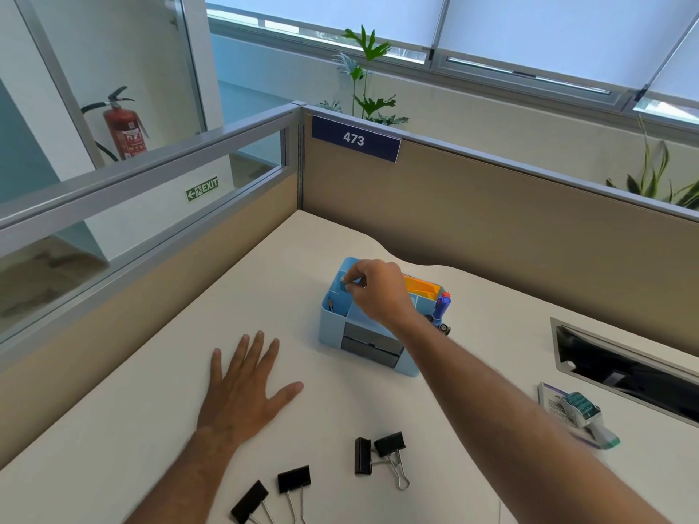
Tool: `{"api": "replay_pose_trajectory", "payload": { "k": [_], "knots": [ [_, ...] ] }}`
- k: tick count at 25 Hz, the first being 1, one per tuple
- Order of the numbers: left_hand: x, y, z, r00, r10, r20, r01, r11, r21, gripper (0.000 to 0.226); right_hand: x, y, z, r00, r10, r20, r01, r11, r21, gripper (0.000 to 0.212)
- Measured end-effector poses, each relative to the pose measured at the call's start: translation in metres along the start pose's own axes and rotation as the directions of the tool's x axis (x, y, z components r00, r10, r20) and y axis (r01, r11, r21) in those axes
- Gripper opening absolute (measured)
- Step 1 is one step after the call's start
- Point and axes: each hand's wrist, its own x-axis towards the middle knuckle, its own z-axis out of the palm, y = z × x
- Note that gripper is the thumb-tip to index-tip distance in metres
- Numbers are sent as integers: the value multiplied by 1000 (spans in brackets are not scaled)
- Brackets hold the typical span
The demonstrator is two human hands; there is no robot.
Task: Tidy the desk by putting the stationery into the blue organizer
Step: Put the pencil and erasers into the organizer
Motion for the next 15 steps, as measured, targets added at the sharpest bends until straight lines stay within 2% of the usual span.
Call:
{"api": "replay_pose_trajectory", "payload": {
  "k": [4,8,10,15],
  "knots": [
    [1,-3,6,1000,16,-16,-16,1000,13,102,1,6,12,998,-25,65,31,995,-91,15],
    [1,-3,5,1000,8,-12,-7,999,39,101,-3,12,15,996,-33,87,42,993,-109,17],
    [2,-3,4,1000,1,-7,-1,999,34,102,-11,6,11,998,-60,29,62,994,-92,17],
    [2,-2,4,1000,-8,-29,8,1000,5,101,-77,-15,-4,958,-139,-249,161,984,71,16]
  ]
}}
